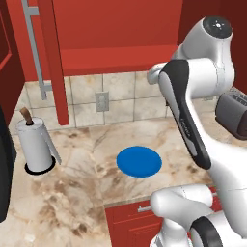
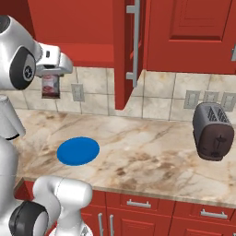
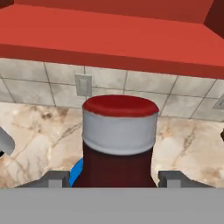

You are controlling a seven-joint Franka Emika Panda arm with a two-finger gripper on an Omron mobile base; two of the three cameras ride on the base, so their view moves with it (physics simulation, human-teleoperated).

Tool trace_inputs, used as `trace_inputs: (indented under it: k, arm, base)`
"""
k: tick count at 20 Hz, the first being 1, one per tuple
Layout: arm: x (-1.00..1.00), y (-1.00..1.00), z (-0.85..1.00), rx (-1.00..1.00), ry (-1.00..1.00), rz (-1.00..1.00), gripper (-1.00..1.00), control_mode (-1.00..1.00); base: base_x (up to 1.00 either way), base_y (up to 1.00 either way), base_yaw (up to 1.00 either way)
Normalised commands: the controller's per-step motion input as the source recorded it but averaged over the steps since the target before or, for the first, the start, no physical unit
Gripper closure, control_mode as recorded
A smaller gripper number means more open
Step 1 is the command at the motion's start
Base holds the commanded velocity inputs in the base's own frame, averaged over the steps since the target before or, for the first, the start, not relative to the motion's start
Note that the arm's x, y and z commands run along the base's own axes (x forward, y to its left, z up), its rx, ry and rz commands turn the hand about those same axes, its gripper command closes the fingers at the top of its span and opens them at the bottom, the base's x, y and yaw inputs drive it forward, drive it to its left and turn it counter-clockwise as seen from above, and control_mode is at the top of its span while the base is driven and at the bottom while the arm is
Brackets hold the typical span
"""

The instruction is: Move the hot dog bun to the plate on the dining table and place the condiment next to that plate. Then navigate to the fridge and take the sausage and place it on the plate as well.

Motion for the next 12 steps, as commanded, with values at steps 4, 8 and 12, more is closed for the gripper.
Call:
trace_inputs:
  k: [4,8,12]
  arm:
    - [-0.58,0.00,-0.69,0.00,0.09,0.00,1.00,-1.00]
    - [-0.63,0.00,-0.53,0.00,0.03,0.00,1.00,-1.00]
    - [-0.13,0.00,-0.05,0.00,0.00,0.00,1.00,1.00]
  base:
    - [0.00,0.00,0.00]
    - [0.00,0.00,0.00]
    - [-0.63,-0.08,-0.01]
